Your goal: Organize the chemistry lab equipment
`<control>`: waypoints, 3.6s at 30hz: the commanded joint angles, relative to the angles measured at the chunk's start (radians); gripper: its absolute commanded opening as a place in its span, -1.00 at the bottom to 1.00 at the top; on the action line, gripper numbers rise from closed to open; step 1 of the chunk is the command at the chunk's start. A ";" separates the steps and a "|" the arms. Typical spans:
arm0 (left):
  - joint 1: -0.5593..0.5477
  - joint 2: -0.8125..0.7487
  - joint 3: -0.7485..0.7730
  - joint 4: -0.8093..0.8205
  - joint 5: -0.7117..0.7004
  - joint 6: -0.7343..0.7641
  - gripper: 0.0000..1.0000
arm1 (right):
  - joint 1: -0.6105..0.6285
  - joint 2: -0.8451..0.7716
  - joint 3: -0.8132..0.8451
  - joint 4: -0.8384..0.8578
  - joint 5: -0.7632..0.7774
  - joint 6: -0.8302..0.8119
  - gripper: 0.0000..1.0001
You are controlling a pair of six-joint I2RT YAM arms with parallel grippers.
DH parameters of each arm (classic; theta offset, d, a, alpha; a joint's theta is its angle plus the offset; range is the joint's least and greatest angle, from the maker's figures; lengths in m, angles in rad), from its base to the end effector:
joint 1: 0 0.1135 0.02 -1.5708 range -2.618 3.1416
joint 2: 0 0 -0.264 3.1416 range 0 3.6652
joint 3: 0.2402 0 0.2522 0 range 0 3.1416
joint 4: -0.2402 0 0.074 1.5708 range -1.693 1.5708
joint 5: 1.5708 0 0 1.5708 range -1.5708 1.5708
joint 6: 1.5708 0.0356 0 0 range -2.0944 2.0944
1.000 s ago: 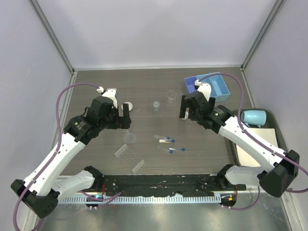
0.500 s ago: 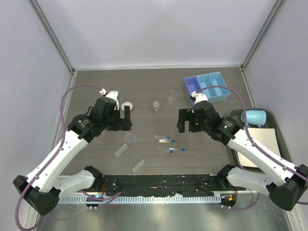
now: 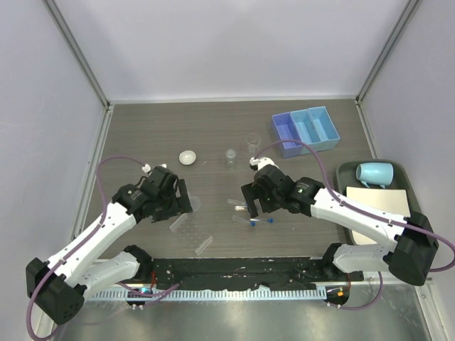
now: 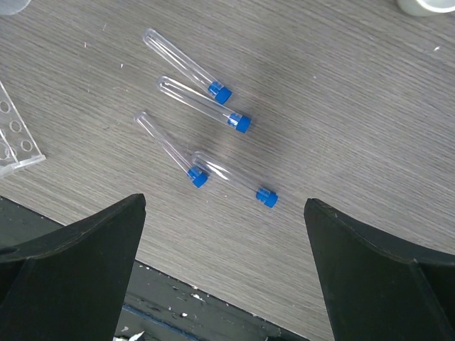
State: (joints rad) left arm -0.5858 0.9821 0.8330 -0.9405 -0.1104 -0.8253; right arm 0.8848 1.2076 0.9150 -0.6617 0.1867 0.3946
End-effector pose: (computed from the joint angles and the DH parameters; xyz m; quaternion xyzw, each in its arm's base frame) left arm 0.1481 -0.0936 0.2590 -0.1289 0.9612 -0.1135 0.2159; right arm 0.1578 0.1824 0.2582 -0.2028 0.9272 0.1091 0.2954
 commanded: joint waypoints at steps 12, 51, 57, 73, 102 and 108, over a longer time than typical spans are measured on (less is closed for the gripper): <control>-0.101 -0.140 -0.143 -0.052 -0.012 -0.374 0.76 | 0.071 -0.005 -0.067 0.112 0.016 0.009 0.99; -0.312 -0.022 -0.379 0.284 -0.132 -0.607 0.51 | 0.115 -0.071 -0.145 0.139 -0.020 0.056 0.99; -0.312 -0.075 -0.390 0.258 -0.149 -0.601 0.23 | 0.128 -0.042 -0.128 0.142 -0.016 0.064 0.99; -0.312 -0.149 -0.351 0.232 -0.120 -0.557 -0.40 | 0.190 0.010 -0.102 0.142 0.020 0.096 0.99; -0.327 -0.224 -0.218 0.239 -0.002 -0.410 -1.00 | 0.217 -0.137 -0.038 -0.011 0.233 0.196 0.99; -0.362 -0.142 -0.124 0.397 0.095 -0.327 -1.00 | 0.217 -0.249 0.077 -0.186 0.387 0.254 0.99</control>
State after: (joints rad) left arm -0.9314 0.7898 0.6289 -0.7010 -0.1055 -1.2369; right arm 1.0969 1.0241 0.8906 -0.7170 0.4133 0.5842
